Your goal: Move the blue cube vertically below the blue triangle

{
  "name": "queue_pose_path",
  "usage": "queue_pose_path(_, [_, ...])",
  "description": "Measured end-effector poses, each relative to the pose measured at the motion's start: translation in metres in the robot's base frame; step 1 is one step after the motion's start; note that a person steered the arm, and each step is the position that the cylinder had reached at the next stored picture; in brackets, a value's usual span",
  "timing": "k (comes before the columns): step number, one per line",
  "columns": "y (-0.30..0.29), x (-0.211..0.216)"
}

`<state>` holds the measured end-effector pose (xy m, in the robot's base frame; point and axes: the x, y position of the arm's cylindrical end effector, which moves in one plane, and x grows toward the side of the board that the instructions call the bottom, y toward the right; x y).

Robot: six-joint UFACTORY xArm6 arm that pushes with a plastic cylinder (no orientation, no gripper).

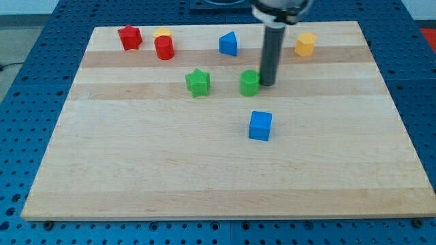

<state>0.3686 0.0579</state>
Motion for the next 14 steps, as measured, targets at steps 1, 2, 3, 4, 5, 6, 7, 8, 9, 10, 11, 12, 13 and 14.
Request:
queue_pose_path(1, [-0.038, 0.011])
queue_pose_path(2, [-0.087, 0.035])
queue_pose_path(3, [-0.108, 0.040])
queue_pose_path(4, [-0.076, 0.038])
queue_pose_path(5, [-0.108, 0.039])
queue_pose_path(6, [-0.099, 0.039])
queue_pose_path(7, [-0.038, 0.039])
queue_pose_path(8, [0.044, 0.040])
queue_pose_path(9, [0.055, 0.065])
queue_pose_path(10, [0.018, 0.114])
queue_pose_path(11, [-0.002, 0.141])
queue_pose_path(12, [-0.033, 0.141])
queue_pose_path(13, [-0.020, 0.141])
queue_pose_path(14, [-0.002, 0.122])
